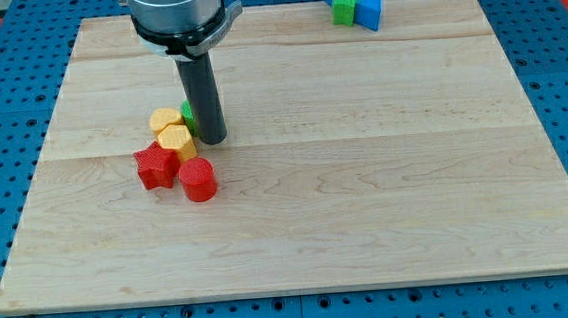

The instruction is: Push the green star to the left

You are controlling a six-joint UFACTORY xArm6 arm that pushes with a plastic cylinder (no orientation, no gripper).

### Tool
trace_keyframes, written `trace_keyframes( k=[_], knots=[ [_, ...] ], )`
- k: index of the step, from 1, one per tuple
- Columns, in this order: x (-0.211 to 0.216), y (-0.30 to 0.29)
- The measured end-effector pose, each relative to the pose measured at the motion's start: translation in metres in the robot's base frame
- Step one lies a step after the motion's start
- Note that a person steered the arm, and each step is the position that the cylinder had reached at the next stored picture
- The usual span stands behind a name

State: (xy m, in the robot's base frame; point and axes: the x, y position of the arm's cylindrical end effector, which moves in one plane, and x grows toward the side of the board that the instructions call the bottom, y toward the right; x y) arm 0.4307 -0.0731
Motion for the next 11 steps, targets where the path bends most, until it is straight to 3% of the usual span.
trace_keyframes(
  k=[1,2,3,4,5,6,7,8,9,11],
  knots=[
    [-0.038,0.084],
    [-0.057,0.219],
    [-0.137,0.311],
    [-0.218,0.272],
    [-0.236,0.181],
    [-0.167,0.126],
    [-0.14,0.115],
    [-0.142,0.123],
    [-0.102,0.228],
    [-0.239,0.238]
  ],
)
